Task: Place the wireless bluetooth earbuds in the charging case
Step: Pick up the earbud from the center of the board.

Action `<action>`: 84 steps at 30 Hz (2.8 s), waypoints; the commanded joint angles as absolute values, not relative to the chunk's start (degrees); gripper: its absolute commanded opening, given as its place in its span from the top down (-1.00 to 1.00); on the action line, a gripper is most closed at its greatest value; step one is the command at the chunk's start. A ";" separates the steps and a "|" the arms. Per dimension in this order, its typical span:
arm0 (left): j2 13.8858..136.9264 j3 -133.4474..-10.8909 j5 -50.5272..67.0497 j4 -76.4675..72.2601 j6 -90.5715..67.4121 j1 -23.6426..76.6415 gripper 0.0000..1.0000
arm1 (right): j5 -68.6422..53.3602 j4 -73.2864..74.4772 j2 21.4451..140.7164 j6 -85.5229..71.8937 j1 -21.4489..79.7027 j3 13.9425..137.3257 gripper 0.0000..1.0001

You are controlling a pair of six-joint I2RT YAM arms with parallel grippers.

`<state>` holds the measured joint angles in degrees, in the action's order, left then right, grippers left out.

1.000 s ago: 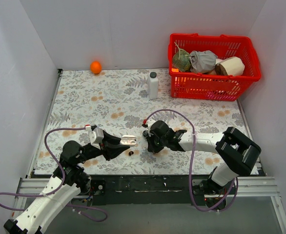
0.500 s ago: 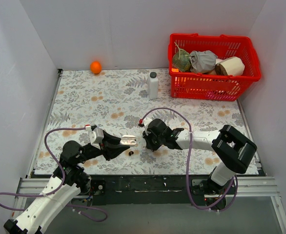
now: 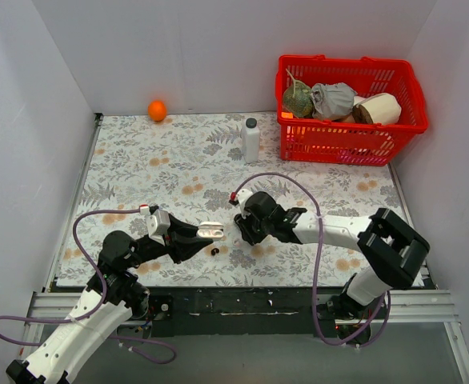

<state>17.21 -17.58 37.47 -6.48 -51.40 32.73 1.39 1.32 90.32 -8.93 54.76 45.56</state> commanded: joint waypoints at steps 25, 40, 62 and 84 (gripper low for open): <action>16.96 -17.14 37.18 -7.29 -51.50 32.70 1.00 | -12.30 -1.04 89.91 -13.01 54.84 48.61 0.24; 17.31 -17.14 37.27 -7.38 -51.59 32.70 1.00 | -11.52 -1.32 93.51 -12.83 54.76 49.31 0.22; 17.14 -17.05 36.91 -7.38 -51.59 32.78 1.00 | -5.10 -0.09 91.94 -13.18 54.76 47.90 0.21; 16.70 -17.05 37.18 -7.47 -51.59 32.78 1.00 | -6.68 1.67 93.86 -13.18 57.04 51.68 0.10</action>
